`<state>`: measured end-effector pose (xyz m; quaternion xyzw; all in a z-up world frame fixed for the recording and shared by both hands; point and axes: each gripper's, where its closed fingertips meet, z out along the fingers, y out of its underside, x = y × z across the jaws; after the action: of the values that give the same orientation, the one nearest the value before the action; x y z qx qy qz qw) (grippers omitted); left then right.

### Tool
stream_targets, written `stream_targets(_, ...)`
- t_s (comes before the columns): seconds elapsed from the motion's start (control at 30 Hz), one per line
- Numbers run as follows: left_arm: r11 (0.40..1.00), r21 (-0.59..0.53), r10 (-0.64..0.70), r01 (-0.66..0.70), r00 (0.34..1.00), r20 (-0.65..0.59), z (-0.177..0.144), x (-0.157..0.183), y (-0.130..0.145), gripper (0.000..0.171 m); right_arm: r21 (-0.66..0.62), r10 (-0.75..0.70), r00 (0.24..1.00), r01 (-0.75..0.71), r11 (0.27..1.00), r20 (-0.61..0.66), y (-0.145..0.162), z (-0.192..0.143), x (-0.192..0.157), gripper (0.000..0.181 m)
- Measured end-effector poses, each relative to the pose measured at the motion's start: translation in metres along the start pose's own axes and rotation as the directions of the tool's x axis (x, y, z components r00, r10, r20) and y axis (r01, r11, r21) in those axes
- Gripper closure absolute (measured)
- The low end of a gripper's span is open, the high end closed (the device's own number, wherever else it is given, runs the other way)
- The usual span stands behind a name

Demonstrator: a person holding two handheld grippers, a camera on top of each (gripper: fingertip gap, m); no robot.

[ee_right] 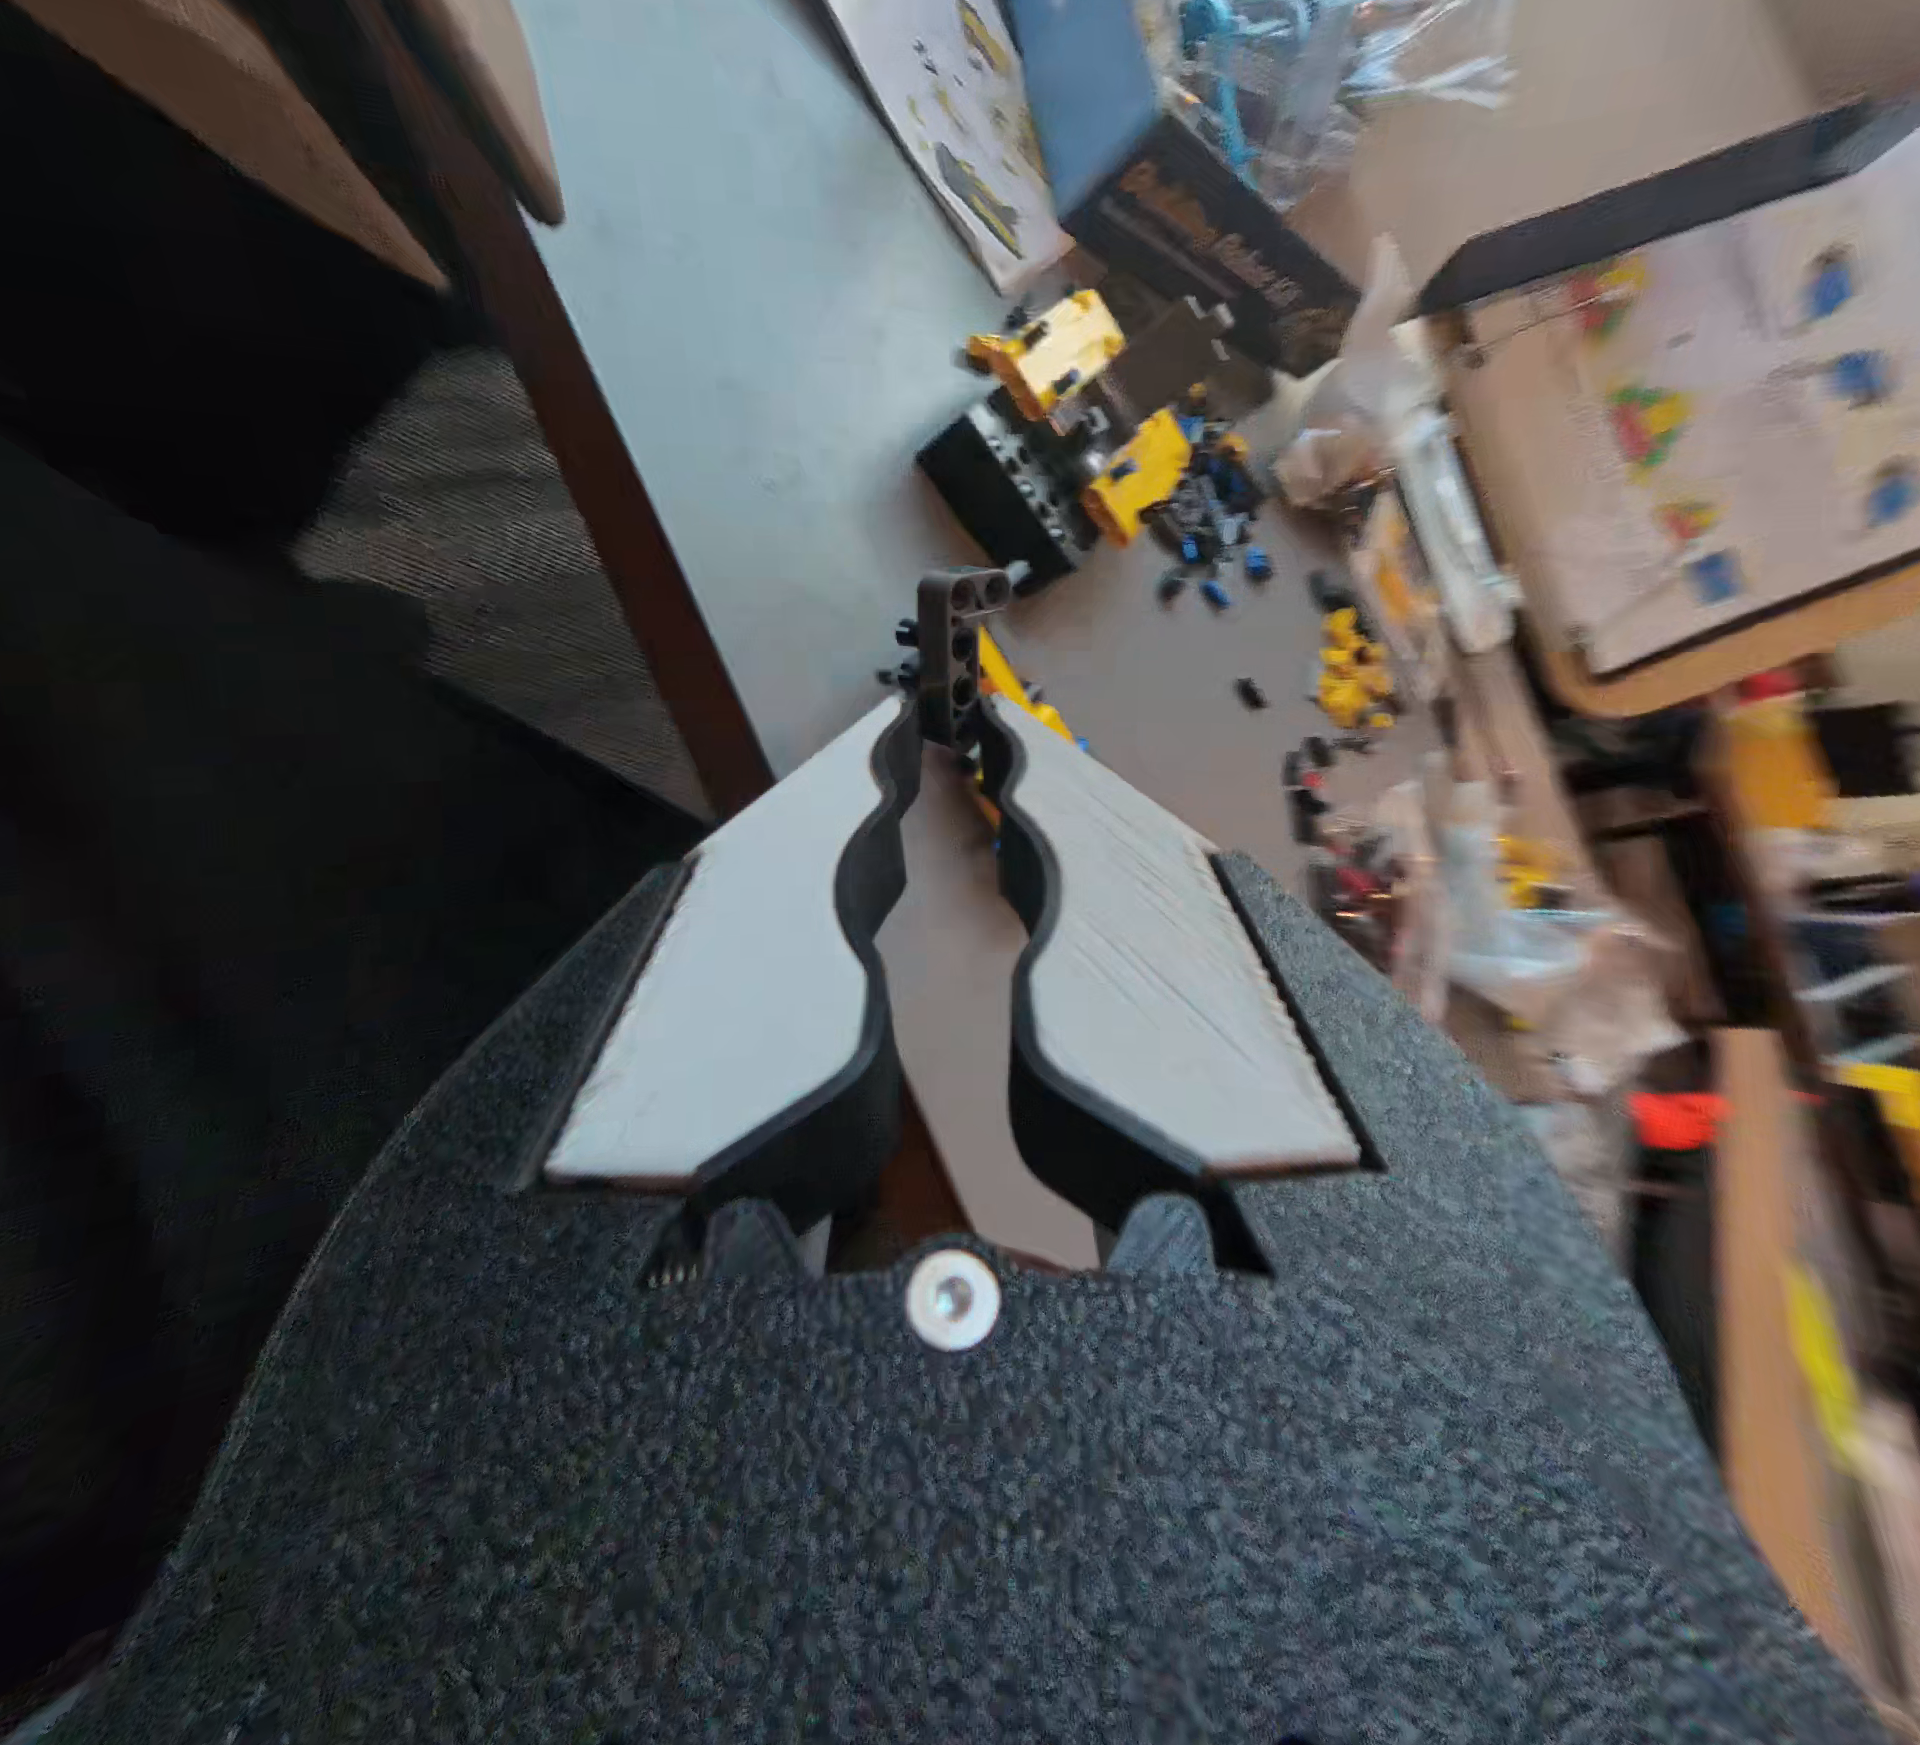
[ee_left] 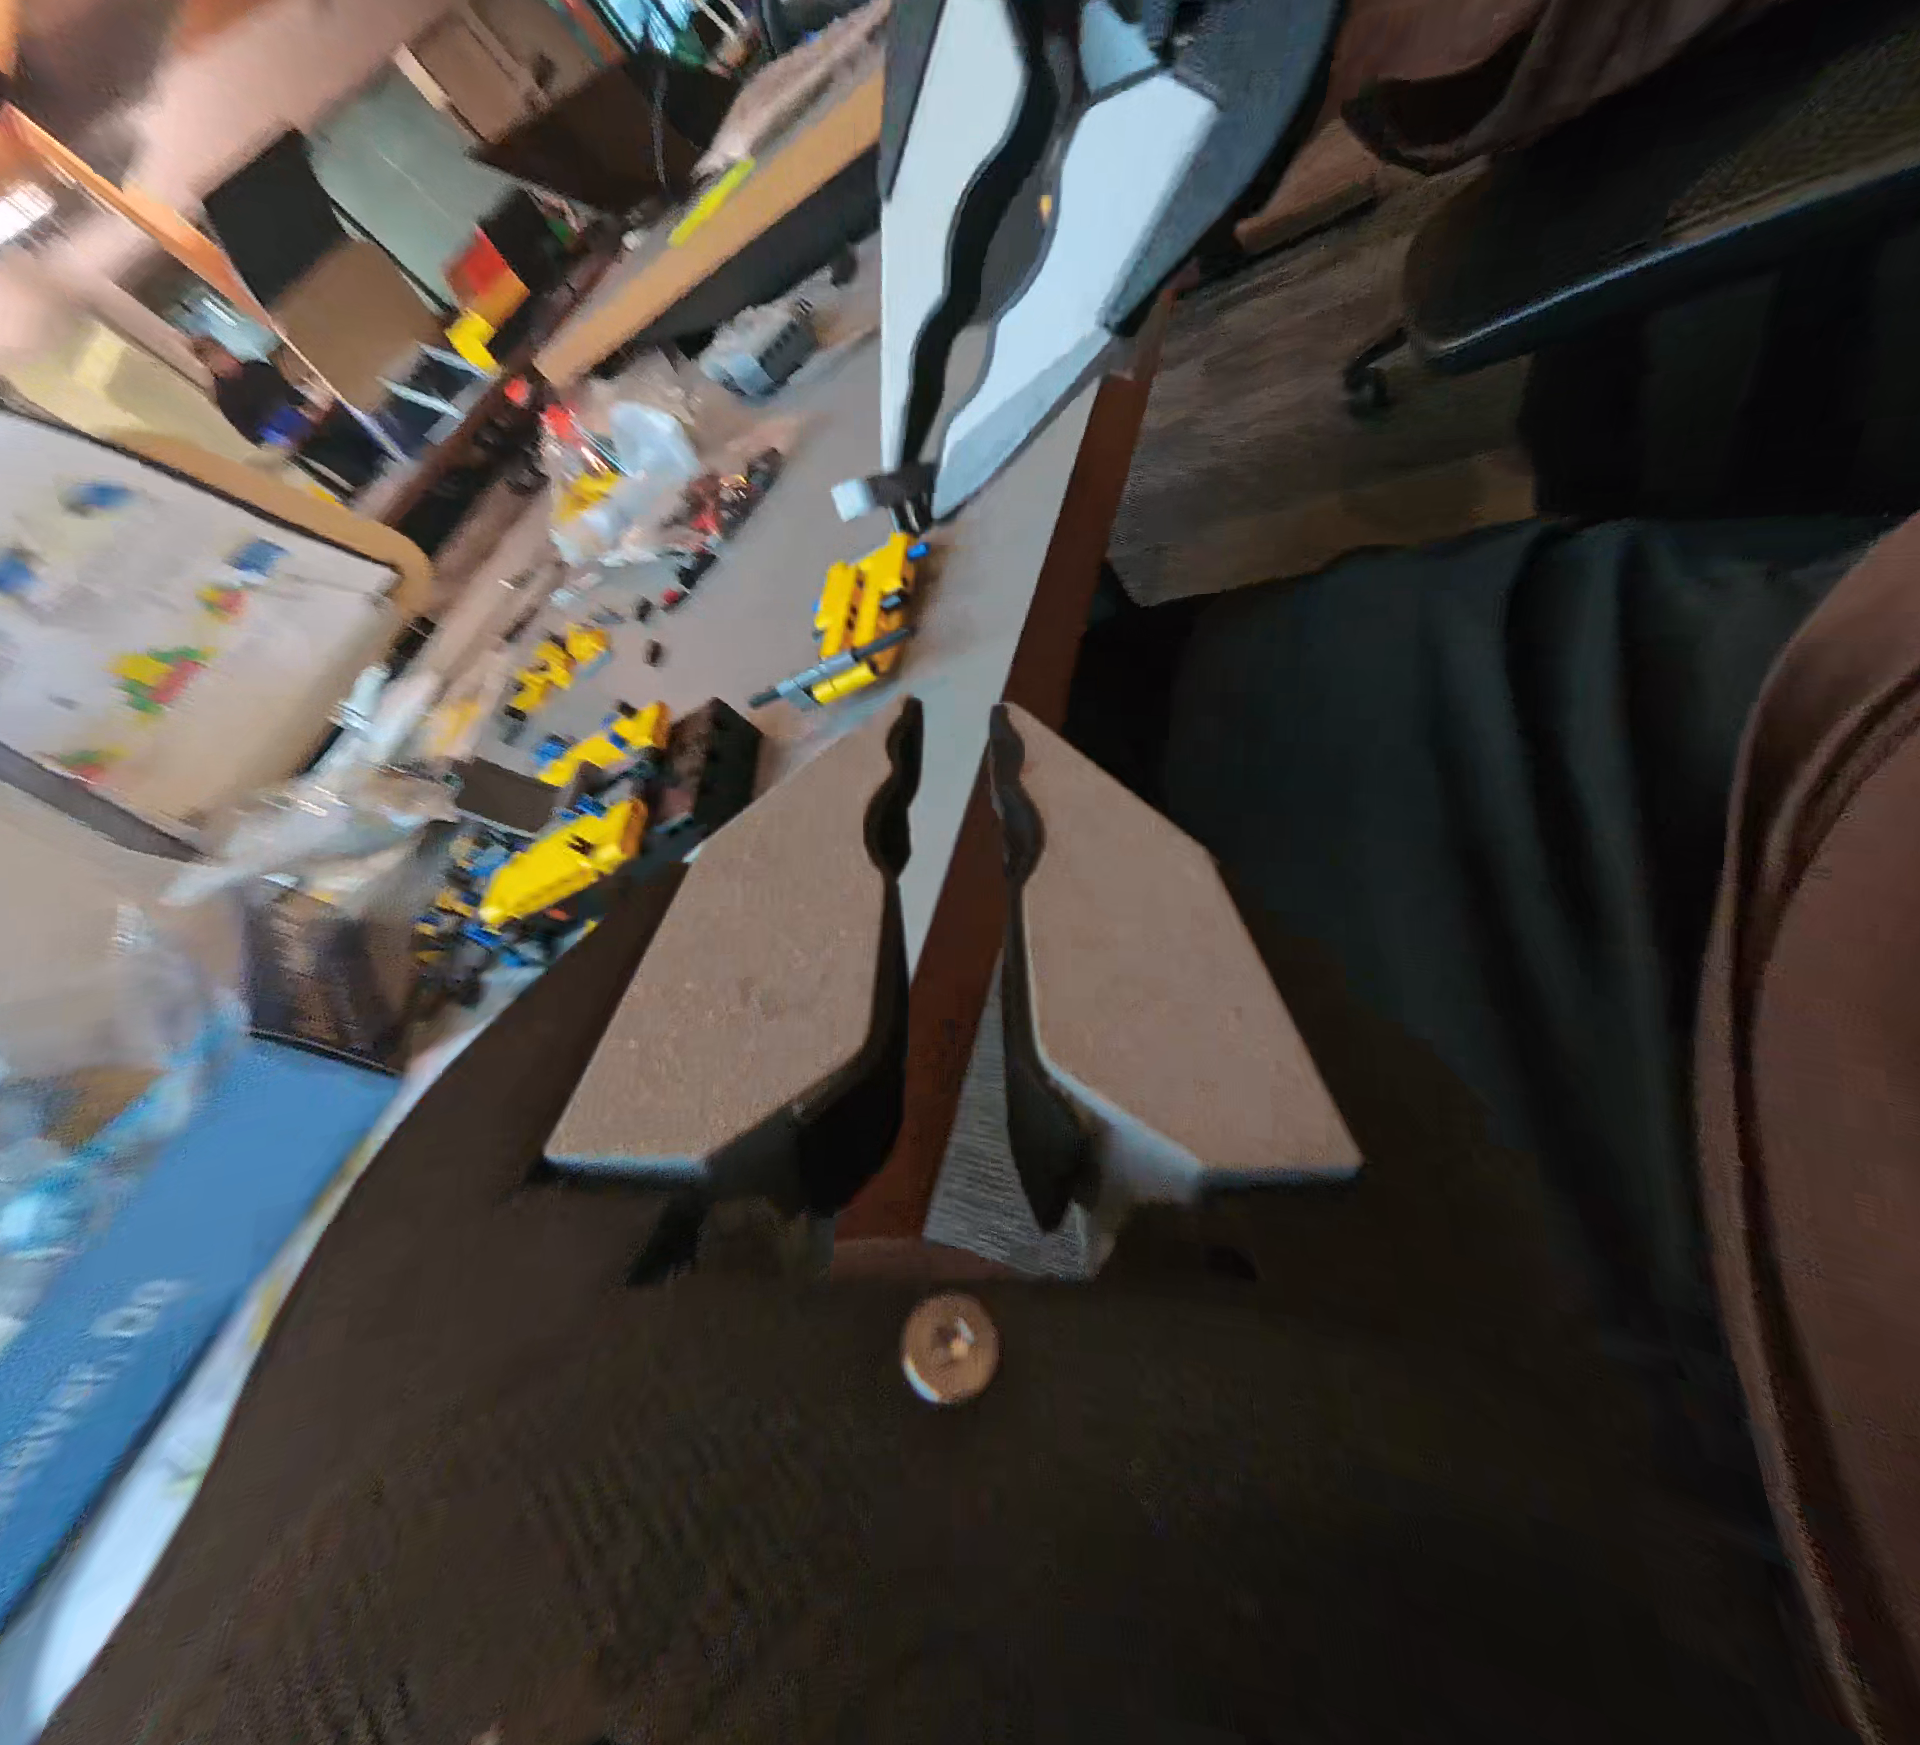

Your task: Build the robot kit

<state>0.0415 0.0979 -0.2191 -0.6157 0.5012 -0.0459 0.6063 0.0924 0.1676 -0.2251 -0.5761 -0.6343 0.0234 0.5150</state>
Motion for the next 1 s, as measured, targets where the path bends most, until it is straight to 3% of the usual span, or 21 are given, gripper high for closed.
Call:
stream_targets(0.07,0.995,-0.045,-0.092,0.089,0.994,-0.055,0.007,0.001,0.010,0.157,-0.037,-0.219,0.964,0.216,0.976,-0.148,0.000,0.000,0.009,0.171)
stream_targets(0.13,0.985,-0.092,-0.157,0.149,0.984,-0.085,0.015,-0.001,0.017,0.154,-0.072,-0.366,0.906,0.360,0.930,-0.212,-0.002,0.005,0.008,0.171)
stream_targets(0.33,0.882,-0.119,-0.471,0.456,0.862,-0.187,0.036,-0.010,0.004,0.149,-0.185,-0.611,0.732,0.584,0.791,-0.303,-0.005,0.009,0.007,0.171)
stream_targets(0.67,0.733,-0.156,-0.674,0.662,0.673,-0.305,0.045,-0.010,-0.005,0.153,-0.171,-0.663,0.670,0.648,0.742,-0.335,-0.019,0.009,-0.005,0.172)
stream_targets(1.0,0.722,-0.175,-0.687,0.669,0.666,-0.291,0.046,-0.006,0.003,0.171,-0.173,-0.684,0.641,0.673,0.719,-0.349,-0.024,0.003,-0.011,0.172)
